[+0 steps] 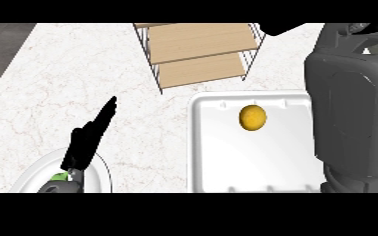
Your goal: Pick the tomato from the tray and place it in the tiered shelf
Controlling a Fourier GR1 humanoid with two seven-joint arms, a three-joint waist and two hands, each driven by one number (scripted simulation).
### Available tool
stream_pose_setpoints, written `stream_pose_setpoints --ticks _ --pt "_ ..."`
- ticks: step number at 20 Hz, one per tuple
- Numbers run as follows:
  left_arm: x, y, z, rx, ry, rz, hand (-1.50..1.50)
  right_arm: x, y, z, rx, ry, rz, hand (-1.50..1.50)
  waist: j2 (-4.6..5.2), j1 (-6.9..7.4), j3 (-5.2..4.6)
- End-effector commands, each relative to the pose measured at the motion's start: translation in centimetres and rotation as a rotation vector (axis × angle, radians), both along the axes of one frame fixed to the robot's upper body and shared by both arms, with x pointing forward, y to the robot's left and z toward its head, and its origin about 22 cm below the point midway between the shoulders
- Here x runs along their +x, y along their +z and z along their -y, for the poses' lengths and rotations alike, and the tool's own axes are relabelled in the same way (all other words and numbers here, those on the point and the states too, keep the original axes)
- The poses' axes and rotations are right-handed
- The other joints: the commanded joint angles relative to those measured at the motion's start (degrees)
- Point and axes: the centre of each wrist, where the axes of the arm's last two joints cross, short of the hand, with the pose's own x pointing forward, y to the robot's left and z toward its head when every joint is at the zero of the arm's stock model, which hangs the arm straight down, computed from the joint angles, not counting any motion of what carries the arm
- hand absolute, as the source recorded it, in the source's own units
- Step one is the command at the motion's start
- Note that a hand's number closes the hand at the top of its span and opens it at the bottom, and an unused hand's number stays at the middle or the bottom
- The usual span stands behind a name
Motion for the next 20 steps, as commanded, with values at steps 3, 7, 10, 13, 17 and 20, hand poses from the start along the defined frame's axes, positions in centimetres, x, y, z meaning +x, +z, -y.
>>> stream_pose_setpoints --ticks 3,7,10,13,17,20 --pt "-0.5 0.1 -1.6 0.001 0.008 -0.025 0.0 5.4 0.7 -2.0 -0.057 0.012 -0.021 1.5 0.22 0.56 -0.11" --pt "-0.6 0.1 -0.9 0.017 -0.012 -0.038 0.0 8.5 -3.0 -0.7 -0.08 0.053 -0.068 1.5 0.36 0.69 -0.08" --pt "0.4 0.3 0.3 -0.013 -0.013 -0.009 0.0 9.9 -2.5 -3.1 -0.088 0.082 -0.099 1.5 0.59 1.14 -0.12" --pt "0.9 1.7 1.9 -0.008 -0.023 -0.002 0.0 10.5 -3.8 -4.8 -0.079 0.084 -0.137 1.5 0.65 1.6 -0.09" --pt "0.5 0.7 -0.1 0.019 -0.018 -0.019 0.0 11.2 -6.2 -4.5 -0.07 0.12 -0.196 1.5 0.78 1.67 -0.1" --pt "-0.3 -0.1 1.4 0.002 -0.05 -0.018 0.0 11.5 -6.4 -3.6 0.176 0.159 -0.211 1.5 1.25 2.83 -0.01"
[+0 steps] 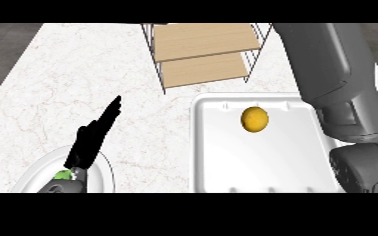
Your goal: Pick the tomato from the tray and place it in the tiered shelf
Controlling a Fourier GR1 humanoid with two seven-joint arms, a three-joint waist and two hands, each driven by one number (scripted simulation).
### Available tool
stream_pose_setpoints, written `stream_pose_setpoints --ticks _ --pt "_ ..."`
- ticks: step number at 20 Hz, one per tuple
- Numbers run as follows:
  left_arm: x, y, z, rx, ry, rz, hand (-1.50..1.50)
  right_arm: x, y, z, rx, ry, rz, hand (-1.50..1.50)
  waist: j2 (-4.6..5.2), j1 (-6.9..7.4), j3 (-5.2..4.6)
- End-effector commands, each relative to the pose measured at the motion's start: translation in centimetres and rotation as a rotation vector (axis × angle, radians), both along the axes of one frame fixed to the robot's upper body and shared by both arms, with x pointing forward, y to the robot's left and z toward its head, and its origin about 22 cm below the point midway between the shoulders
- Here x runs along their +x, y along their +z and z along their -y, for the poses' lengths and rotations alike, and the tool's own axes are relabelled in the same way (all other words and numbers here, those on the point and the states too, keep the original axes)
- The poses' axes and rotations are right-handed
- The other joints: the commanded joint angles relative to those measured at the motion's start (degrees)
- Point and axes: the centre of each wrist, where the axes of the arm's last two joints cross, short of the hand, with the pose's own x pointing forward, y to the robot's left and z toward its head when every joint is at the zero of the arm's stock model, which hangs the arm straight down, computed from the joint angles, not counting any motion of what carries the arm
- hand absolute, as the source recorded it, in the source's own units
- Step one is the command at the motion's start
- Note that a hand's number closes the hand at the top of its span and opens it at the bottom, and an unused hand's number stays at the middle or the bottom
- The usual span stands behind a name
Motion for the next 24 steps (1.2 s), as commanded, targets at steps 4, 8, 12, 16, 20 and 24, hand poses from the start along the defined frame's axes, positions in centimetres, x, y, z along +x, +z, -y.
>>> stream_pose_setpoints --ticks 4,8,12,16,20,24 --pt "0.3 0.5 0.3 -0.015 -0.018 0.004 0.0 0.7 -5.5 -0.2 0.616 0.019 -0.181 -1.5 2.56 2.47 0.34" --pt "0.3 0.4 0.6 0.001 -0.008 0.01 0.0 0.6 -4.4 -0.1 0.828 0.07 -0.072 -1.5 2.04 2.23 0.22" --pt "0.0 0.0 -0.1 -0.002 -0.02 0.0 0.0 0.8 -5.9 0.4 0.894 0.045 0.09 -1.5 2.33 2.7 0.09" --pt "0.8 -0.2 -1.4 0.008 0.027 0.0 0.0 1.0 -4.4 0.9 0.945 -0.047 0.28 -1.5 1.73 0.28 -0.01" --pt "0.1 -0.8 -1.1 0.017 0.024 -0.029 0.0 0.9 -2.3 5.0 0.95 -0.134 0.444 -1.5 1.09 -1.36 0.0" --pt "-1.3 -1.9 -1.7 -0.029 0.064 -0.035 0.0 0.3 -3.9 11.2 0.976 -0.341 0.477 -1.5 0.73 -2.47 -0.01"
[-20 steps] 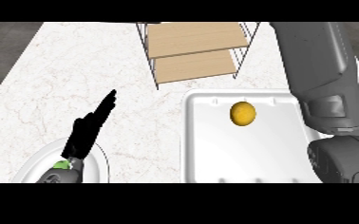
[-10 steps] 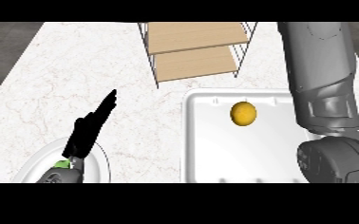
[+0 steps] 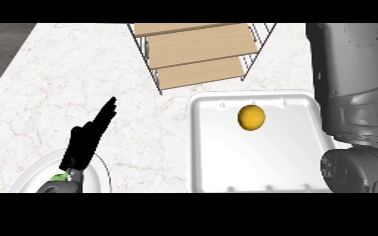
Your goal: Pick the tomato from the tray and place it in the tiered shelf
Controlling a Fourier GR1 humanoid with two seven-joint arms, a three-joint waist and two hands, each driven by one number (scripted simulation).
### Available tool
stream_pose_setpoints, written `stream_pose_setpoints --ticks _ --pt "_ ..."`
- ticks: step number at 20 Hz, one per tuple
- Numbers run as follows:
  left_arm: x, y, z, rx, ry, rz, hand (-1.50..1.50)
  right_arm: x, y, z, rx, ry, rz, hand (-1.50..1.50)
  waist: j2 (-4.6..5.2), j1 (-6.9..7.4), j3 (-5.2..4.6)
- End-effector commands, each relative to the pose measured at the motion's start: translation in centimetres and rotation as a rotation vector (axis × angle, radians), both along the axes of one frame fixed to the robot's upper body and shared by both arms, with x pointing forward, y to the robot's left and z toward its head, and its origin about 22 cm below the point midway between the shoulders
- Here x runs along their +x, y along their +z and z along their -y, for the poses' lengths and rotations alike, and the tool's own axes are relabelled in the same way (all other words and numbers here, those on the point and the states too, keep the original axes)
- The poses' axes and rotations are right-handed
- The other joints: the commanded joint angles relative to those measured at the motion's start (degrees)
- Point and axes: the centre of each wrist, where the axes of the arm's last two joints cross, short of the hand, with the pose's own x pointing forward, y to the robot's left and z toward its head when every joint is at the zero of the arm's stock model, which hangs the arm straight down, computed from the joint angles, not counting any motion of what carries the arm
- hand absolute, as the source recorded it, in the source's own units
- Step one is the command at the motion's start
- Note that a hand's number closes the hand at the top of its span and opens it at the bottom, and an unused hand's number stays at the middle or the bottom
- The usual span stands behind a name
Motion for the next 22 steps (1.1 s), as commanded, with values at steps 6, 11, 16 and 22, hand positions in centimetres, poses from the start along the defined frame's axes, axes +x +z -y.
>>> stream_pose_setpoints --ticks 6,11,16,22 --pt "-0.7 -1.2 -1.1 0.015 0.058 -0.015 0.0 -4.4 -1.4 12.2 -0.011 -0.111 -0.053 -1.5 -0.38 -2.53 -0.02" --pt "-2.4 -1.5 -0.6 0.009 0.059 -0.019 0.0 -9.2 -3.1 16.4 -0.065 -0.054 -0.052 -1.5 -0.51 -2.51 -0.02" --pt "-1.1 -0.9 -0.9 0.0 0.034 -0.013 0.0 -12.3 -2.9 20.1 -0.1 -0.025 -0.048 -1.5 0.01 -1.23 -0.03" --pt "0.0 -0.4 -1.7 0.002 0.029 -0.018 0.0 -15.1 -2.8 23.7 -0.135 0.011 -0.115 -1.5 0.08 -1.12 -0.03"
